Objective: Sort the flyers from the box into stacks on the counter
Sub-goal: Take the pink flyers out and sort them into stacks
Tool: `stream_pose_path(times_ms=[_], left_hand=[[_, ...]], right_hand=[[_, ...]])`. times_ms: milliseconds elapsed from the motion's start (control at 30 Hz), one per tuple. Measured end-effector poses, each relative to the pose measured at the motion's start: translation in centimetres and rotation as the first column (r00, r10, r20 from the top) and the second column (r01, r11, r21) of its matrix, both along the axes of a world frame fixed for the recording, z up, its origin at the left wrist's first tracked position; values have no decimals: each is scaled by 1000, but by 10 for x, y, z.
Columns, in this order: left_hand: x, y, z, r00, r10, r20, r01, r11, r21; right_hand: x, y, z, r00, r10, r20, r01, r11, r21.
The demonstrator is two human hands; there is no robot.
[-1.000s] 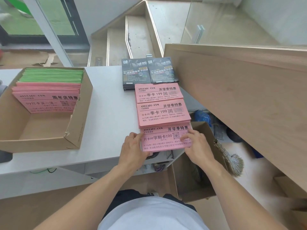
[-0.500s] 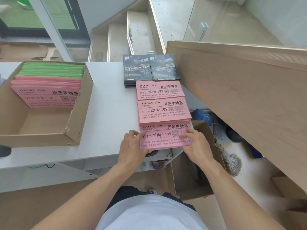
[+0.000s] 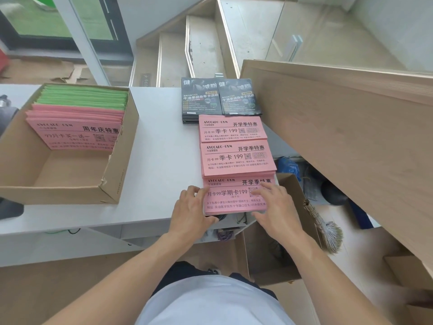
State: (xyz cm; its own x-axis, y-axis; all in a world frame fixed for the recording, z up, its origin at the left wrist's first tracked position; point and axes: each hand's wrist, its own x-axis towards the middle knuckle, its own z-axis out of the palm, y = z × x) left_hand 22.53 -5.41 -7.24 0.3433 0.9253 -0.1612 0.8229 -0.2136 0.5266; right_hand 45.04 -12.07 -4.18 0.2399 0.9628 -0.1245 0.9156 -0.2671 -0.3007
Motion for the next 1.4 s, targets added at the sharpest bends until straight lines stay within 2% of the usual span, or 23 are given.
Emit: stream_pose_path(times_ms=[133, 267, 333, 400, 467, 533, 667, 867, 1267, 1400], left_hand=[[-4, -3, 5, 994, 23, 108, -10, 993, -120], [-13, -4, 14, 976, 67, 205, -16, 970, -241], [-22, -2, 19, 963, 111, 245, -45, 965, -258], [-33, 2, 23, 955, 131, 267, -68, 970, -233], [-46, 7, 26, 946, 149, 289, -82, 969, -233], [-58, 12, 31, 941, 168, 293, -98, 966, -239], [-71, 23, 34, 937, 201, 287, -131, 960, -246], [-76, 31, 32, 943, 171, 285, -82, 950, -300], [-71, 54, 30, 958, 144, 247, -53, 938, -342], [-69, 56, 32, 959, 139, 249, -46, 937, -345]], right_hand=[[-23, 7, 6, 999, 44, 12, -44, 999, -26], [-39, 22, 12, 998, 39, -55, -32, 993, 113], [-53, 36, 15, 997, 72, -28, -68, 990, 124], [-64, 53, 17, 994, 100, 42, -103, 992, 67], [-70, 69, 18, 987, 100, 128, -93, 994, -64], [-73, 81, 18, 983, 56, 174, -34, 991, -128], [-79, 88, 14, 978, -11, 207, 31, 995, -92], [-87, 94, 17, 947, -38, 319, 68, 994, -84], [-94, 107, 19, 942, -47, 331, 87, 991, -106], [-95, 108, 28, 943, -24, 333, 84, 982, -169]])
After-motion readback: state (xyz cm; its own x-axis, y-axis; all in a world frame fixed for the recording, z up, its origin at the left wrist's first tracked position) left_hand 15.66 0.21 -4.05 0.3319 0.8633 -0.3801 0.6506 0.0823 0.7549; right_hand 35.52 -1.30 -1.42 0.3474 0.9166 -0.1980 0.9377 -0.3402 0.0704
